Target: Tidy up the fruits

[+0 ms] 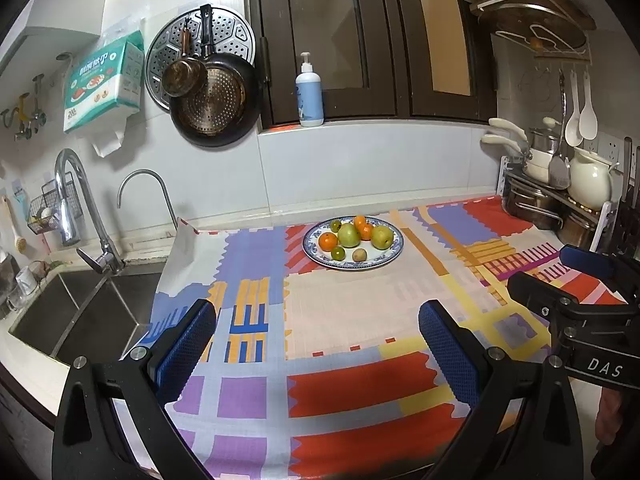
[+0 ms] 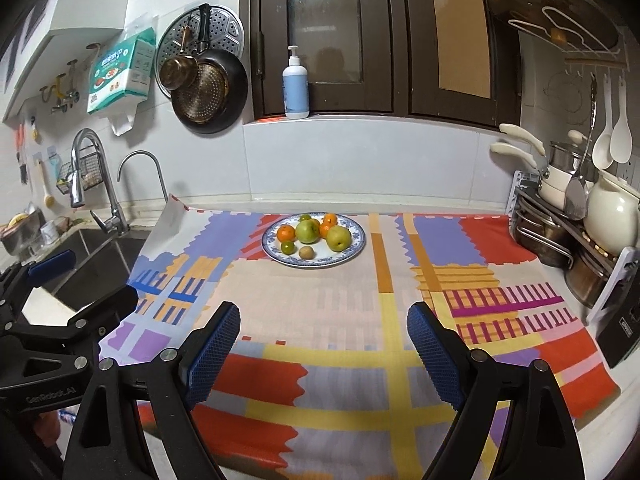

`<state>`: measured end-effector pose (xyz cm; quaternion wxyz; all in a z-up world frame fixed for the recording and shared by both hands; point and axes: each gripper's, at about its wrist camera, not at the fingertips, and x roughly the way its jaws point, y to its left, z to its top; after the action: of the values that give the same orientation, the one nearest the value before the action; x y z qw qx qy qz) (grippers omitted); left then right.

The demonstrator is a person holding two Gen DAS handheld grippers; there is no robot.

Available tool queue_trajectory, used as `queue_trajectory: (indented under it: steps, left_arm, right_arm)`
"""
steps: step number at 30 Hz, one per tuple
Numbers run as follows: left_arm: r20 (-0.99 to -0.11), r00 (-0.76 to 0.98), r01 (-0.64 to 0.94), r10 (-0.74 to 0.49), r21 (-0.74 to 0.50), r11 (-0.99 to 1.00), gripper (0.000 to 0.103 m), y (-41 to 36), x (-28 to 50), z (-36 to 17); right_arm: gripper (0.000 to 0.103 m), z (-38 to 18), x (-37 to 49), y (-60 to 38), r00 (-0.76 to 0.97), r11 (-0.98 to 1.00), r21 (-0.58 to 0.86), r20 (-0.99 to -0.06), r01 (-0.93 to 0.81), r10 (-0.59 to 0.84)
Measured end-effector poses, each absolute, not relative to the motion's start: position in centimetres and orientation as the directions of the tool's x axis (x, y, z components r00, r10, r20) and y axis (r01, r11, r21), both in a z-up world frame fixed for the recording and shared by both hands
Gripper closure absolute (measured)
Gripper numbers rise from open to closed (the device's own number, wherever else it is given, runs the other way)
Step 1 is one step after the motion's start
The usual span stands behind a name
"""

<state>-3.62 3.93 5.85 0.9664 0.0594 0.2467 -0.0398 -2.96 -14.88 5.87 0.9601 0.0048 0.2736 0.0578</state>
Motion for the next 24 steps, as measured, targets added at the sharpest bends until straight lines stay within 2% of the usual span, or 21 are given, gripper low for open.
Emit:
queue_trajectory:
  steps: [24]
  left_arm:
    - [-0.463, 0.885, 0.101, -0.042, 0.102, 0.99, 0.0, 3.35, -3.74, 6.61]
  right_arm:
    - [0.017, 6.27, -3.24, -15.25, 0.849, 0.992, 0.044, -0.513, -0.117, 0.123]
